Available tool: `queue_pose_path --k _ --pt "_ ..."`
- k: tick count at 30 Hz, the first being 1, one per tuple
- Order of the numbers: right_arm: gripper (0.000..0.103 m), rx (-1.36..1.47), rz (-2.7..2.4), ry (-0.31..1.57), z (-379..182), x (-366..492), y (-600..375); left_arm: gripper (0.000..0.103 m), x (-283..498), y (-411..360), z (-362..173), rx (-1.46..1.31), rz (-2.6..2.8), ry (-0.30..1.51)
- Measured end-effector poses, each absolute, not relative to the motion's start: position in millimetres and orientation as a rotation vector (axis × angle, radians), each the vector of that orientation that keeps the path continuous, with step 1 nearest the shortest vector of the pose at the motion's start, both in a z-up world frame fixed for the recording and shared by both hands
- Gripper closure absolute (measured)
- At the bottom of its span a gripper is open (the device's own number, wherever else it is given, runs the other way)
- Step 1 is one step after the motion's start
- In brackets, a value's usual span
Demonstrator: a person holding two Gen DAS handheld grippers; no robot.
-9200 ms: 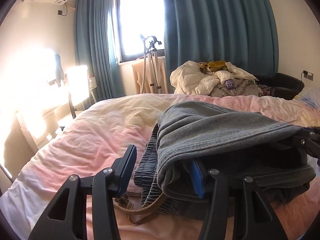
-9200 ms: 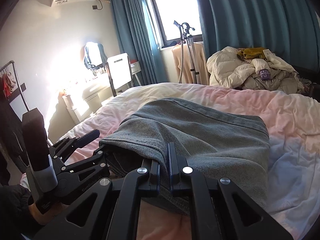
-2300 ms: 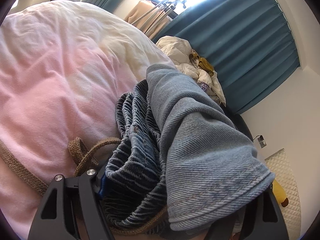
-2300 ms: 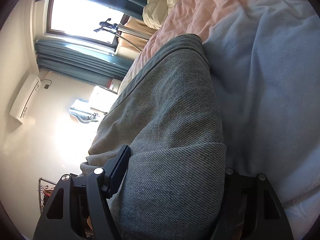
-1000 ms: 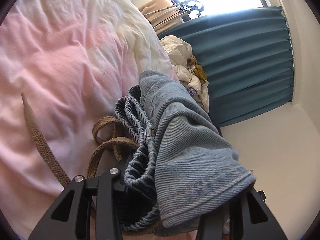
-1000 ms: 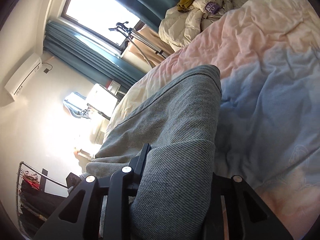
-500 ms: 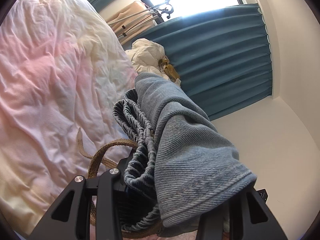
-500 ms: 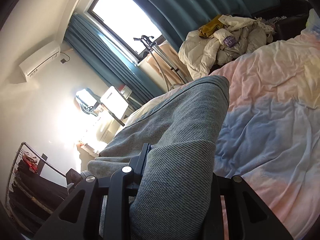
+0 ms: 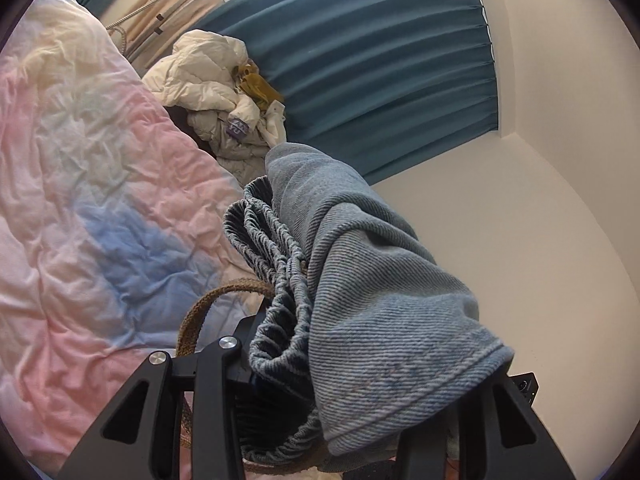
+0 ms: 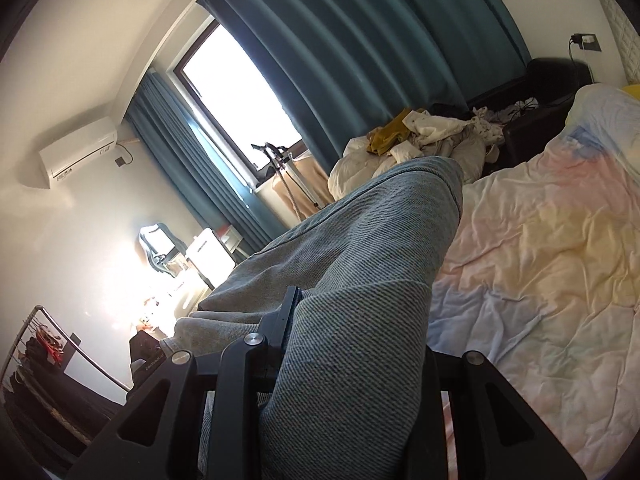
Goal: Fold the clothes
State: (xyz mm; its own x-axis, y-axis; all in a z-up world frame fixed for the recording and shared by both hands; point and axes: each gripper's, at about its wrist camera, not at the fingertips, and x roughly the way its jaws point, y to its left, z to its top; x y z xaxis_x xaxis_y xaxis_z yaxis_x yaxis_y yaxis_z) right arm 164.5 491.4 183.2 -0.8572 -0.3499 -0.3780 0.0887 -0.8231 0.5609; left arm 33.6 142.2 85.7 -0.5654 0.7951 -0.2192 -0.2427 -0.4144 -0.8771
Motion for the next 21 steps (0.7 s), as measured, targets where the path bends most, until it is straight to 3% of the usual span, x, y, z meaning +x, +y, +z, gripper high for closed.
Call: queue_pose_path --k 7,21 --pt "0.077 0.622 -2.836 -0.837 178 205 591 0.061 25 257 76 -0.849 1.925 -1.031" --pt "0.077 0.481 -3.098 -1.035 87 286 739 0.062 1 451 19 -1.002 1.752 -0.819"
